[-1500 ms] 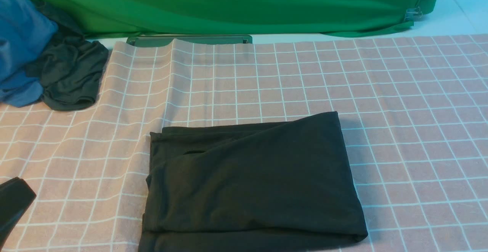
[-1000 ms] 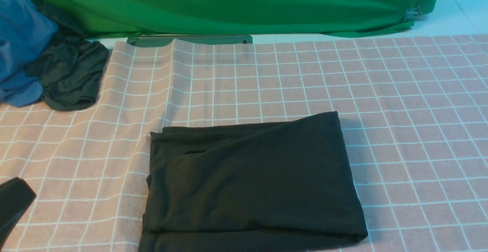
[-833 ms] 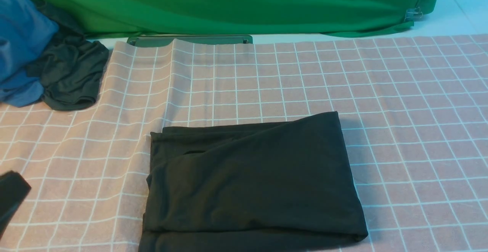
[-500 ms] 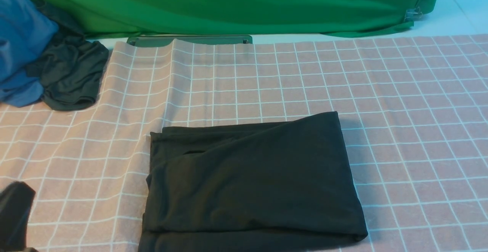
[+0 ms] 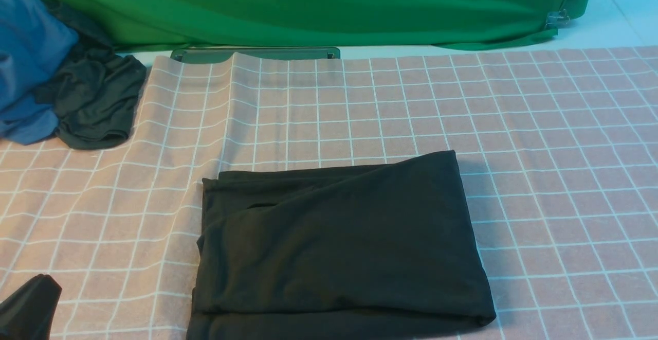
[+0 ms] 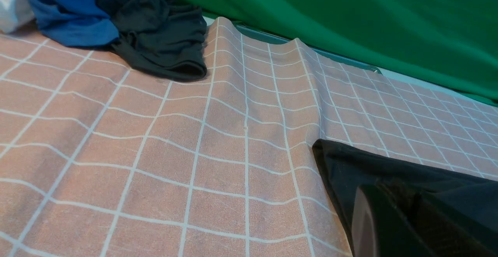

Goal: Fold a long-sleeved shirt over a pink coffee tablecloth.

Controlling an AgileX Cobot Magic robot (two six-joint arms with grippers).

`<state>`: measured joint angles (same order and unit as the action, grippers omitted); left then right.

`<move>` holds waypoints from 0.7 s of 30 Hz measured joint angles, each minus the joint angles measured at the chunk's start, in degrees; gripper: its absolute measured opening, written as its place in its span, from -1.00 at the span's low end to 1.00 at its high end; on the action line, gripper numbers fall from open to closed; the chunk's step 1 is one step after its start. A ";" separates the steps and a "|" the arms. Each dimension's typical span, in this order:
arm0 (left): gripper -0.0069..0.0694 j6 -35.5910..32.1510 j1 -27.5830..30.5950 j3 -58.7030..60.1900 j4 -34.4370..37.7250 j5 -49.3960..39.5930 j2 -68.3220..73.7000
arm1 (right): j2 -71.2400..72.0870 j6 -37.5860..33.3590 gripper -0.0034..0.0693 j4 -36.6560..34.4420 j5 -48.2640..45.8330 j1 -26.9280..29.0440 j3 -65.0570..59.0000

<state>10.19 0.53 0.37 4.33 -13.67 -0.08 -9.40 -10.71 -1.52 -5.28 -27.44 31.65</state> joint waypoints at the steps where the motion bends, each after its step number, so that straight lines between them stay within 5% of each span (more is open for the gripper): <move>1: -0.79 0.00 0.00 0.00 -0.06 0.00 0.00 | 0.00 0.00 -0.61 0.00 0.00 0.00 0.00; 21: -0.78 -0.06 0.00 0.00 -0.73 -0.08 0.00 | 1.00 -0.44 -0.51 0.00 -3.21 0.38 -0.11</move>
<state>10.13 0.53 0.37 3.60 -13.75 -0.08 -8.40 -11.15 -1.52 -8.49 -27.07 31.53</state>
